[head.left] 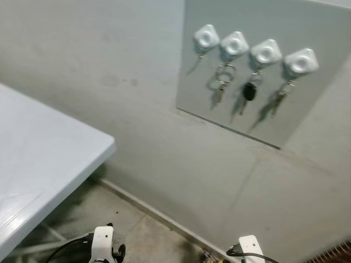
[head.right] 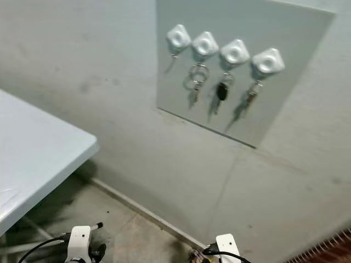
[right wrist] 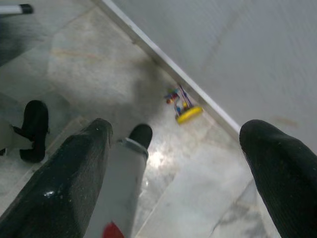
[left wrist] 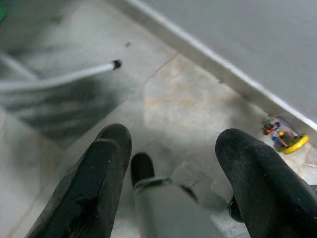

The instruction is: Hang keys on a hook

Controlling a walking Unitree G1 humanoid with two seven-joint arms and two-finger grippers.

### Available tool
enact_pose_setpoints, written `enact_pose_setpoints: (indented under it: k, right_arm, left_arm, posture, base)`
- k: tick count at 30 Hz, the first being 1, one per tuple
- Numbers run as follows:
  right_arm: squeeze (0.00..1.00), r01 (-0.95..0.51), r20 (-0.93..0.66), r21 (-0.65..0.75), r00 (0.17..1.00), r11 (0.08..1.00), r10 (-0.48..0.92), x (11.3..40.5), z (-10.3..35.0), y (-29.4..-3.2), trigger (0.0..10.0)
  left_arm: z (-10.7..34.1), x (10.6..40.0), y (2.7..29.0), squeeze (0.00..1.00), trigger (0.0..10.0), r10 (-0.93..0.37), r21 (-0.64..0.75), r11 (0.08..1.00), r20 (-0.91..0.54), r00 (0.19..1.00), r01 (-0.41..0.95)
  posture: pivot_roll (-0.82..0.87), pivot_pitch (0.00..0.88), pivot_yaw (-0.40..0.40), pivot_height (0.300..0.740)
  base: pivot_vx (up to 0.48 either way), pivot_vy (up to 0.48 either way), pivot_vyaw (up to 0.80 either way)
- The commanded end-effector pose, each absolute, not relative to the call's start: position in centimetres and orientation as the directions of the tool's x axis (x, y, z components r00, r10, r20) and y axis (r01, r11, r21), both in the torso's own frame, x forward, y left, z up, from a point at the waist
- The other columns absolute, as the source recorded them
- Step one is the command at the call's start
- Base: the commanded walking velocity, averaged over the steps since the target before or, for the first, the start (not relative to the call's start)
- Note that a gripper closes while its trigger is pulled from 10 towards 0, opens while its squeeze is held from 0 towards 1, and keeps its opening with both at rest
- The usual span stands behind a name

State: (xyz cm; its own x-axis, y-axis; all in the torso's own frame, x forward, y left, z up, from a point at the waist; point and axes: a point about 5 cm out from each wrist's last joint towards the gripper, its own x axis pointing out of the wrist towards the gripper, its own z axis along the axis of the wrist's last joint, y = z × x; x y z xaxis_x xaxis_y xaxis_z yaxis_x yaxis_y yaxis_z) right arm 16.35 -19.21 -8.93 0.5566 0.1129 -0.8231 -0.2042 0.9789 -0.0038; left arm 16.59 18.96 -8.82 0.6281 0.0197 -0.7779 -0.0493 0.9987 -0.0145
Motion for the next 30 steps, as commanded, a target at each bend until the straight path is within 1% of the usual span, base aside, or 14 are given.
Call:
enact_pose_setpoints:
  k: [1,2,9,20,23,30]
  right_arm:
    - [0.00,-0.202,-0.824,-0.014,0.557,0.979,0.103,16.5,-8.9,-19.3,10.0]
    - [0.00,-0.200,-0.825,-0.014,0.556,0.980,0.102,16.5,-8.9,-19.3,10.0]
    - [0.00,-0.186,-0.827,-0.003,0.553,0.983,0.102,16.2,-9.0,-19.1,10.0]
    - [0.00,-0.201,-0.832,-0.001,0.544,0.980,0.111,16.1,-9.1,-19.0,10.0]
    - [0.00,-0.203,-0.825,0.003,0.552,0.979,0.117,16.6,-9.0,-18.5,10.0]
    - [0.00,-0.201,-0.826,0.005,0.551,0.980,0.117,16.5,-9.0,-18.5,10.0]
  left_arm:
    - [-9.0,16.3,18.7,0.00,10.0,0.011,-0.016,0.999,-0.787,0.616,-0.038]
    - [-9.1,16.1,18.5,0.00,10.0,0.003,-0.014,1.000,-0.793,0.610,-0.022]
    - [-9.4,15.6,18.3,0.00,10.0,0.005,-0.017,0.999,-0.805,0.593,-0.032]
    - [-9.4,15.7,17.6,0.00,10.0,-0.010,-0.012,1.000,-0.802,0.598,0.001]
    - [-9.4,15.6,17.6,0.00,10.0,-0.018,0.005,0.999,-0.807,0.591,0.038]
    - [-9.4,15.6,17.9,0.00,10.0,-0.014,0.011,0.999,-0.807,0.590,0.039]
  posture:
    - [-0.11,0.000,-0.054,0.740]
    - [-0.11,0.000,-0.053,0.740]
    - [-0.13,0.000,-0.042,0.740]
    - [-0.11,0.000,-0.050,0.740]
    - [-0.12,0.000,-0.041,0.740]
    - [-0.12,0.000,-0.038,0.740]
  base:
    - [0.000,0.000,0.80]
    - [0.000,0.000,0.80]
    - [0.000,0.000,0.80]
    - [0.000,0.000,0.80]
    - [0.000,0.000,0.80]
    - [0.000,0.000,0.80]
